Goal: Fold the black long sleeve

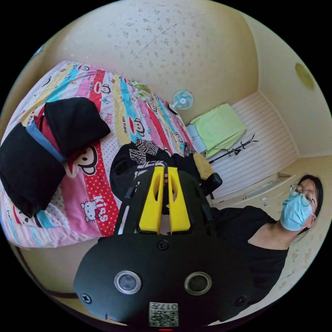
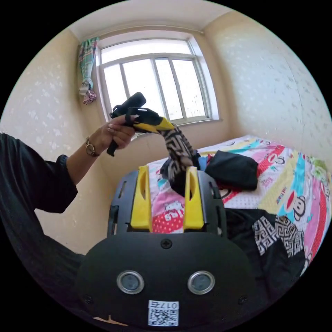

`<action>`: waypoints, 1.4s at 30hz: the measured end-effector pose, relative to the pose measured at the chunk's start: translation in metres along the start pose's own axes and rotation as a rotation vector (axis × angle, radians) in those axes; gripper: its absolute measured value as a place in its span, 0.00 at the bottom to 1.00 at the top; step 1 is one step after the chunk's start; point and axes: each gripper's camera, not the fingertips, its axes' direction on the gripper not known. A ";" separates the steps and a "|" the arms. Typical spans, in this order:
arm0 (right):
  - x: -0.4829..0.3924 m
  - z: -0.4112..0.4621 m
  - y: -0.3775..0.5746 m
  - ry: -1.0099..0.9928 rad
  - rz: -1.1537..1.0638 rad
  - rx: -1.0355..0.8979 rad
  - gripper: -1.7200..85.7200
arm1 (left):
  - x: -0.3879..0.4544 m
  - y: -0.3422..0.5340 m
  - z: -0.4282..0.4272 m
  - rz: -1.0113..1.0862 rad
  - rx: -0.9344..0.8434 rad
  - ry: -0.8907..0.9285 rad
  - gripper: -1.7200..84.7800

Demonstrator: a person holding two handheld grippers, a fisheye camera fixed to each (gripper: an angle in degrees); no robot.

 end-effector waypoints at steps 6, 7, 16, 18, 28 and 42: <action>0.078 -0.060 -0.029 0.112 0.039 0.113 0.03 | 0.017 0.042 -0.024 0.015 0.230 -0.013 0.12; 0.104 -0.095 -0.023 0.173 0.067 0.140 0.03 | 0.013 0.056 -0.017 -0.022 0.233 -0.093 0.13; 0.239 -0.205 0.172 0.447 0.572 0.042 0.06 | -0.072 0.105 0.142 -0.237 -0.043 -0.167 0.15; 0.245 -0.179 0.178 0.414 0.603 -0.009 0.09 | -0.078 0.097 0.148 -0.259 -0.042 -0.125 0.15; 0.348 0.130 0.075 0.239 0.528 -0.422 0.17 | -0.080 0.187 0.134 -0.371 0.049 -0.164 0.15; 0.340 0.098 -0.024 0.443 0.471 -0.221 0.04 | -0.132 0.255 0.129 -0.523 0.051 -0.129 0.14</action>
